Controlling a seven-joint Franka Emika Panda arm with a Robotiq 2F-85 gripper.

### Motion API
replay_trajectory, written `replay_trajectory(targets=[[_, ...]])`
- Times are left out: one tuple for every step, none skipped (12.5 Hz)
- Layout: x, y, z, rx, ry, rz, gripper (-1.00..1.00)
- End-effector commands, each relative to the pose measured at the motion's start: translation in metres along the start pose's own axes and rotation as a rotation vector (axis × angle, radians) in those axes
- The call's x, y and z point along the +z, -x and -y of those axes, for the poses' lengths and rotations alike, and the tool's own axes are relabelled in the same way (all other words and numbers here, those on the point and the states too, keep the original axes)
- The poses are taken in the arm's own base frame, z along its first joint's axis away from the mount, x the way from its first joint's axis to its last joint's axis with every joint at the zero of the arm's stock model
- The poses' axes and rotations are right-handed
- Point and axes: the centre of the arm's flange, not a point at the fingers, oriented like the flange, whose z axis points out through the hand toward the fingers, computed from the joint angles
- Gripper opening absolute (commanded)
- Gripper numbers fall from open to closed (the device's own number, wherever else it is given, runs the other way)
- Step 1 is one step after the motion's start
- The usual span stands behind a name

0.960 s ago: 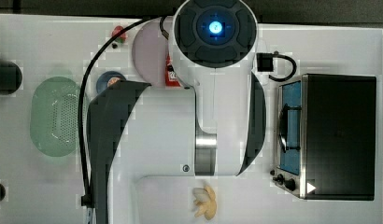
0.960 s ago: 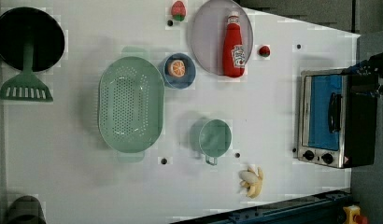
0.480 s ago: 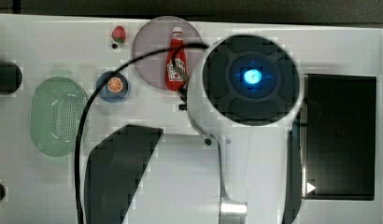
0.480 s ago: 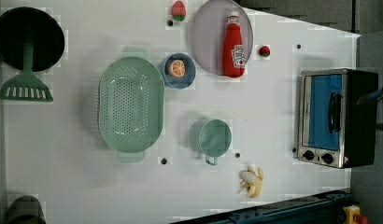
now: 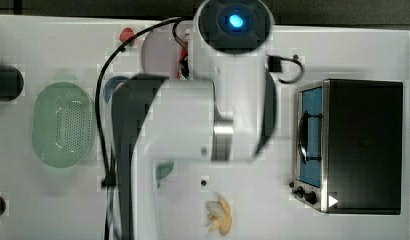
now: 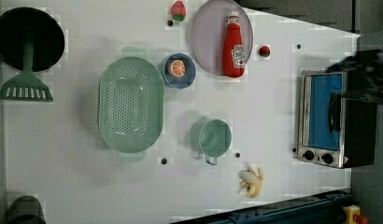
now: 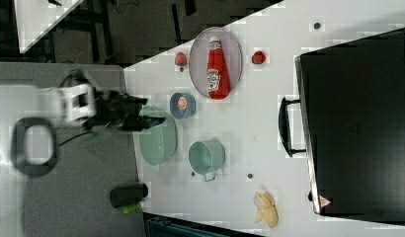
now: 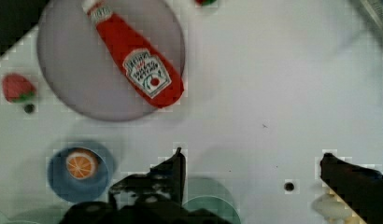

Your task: Pick ketchup from plate and place it on table.

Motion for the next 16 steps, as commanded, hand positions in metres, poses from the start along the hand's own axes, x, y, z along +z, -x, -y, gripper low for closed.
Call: replay_trajectory(targets=[[0.075, -0.002, 0.031, -0.213, 0.024, 0.066, 1.0], [0.095, -0.007, 0.038, -0.264, 0.019, 0.069, 1.0], [0.116, -0.013, 0.044, -0.314, 0.015, 0.071, 1.0], [0.13, -0.02, 0.051, -0.385, -0.003, 0.053, 1.0], [0.144, -0.027, 0.058, -0.456, -0.017, 0.029, 1.0], [0.158, -0.035, 0.064, -0.524, -0.026, 0.0, 1.0], [0.173, -0.041, 0.069, -0.593, -0.017, -0.019, 1.0], [0.188, -0.045, 0.073, -0.643, -0.006, -0.031, 1.0], [0.203, -0.049, 0.077, -0.673, 0.002, -0.038, 1.0], [0.217, -0.052, 0.082, -0.684, 0.003, -0.043, 1.0], [0.228, -0.054, 0.088, -0.69, -0.001, -0.047, 1.0], [0.24, -0.057, 0.094, -0.699, 0.0, -0.05, 1.0], [0.252, -0.059, 0.099, -0.704, 0.001, -0.043, 1.0], [0.259, -0.062, 0.107, -0.708, -0.007, -0.052, 1.0], [0.269, -0.065, 0.112, -0.71, -0.008, -0.048, 1.0], [0.278, -0.069, 0.117, -0.711, -0.013, -0.051, 1.0]])
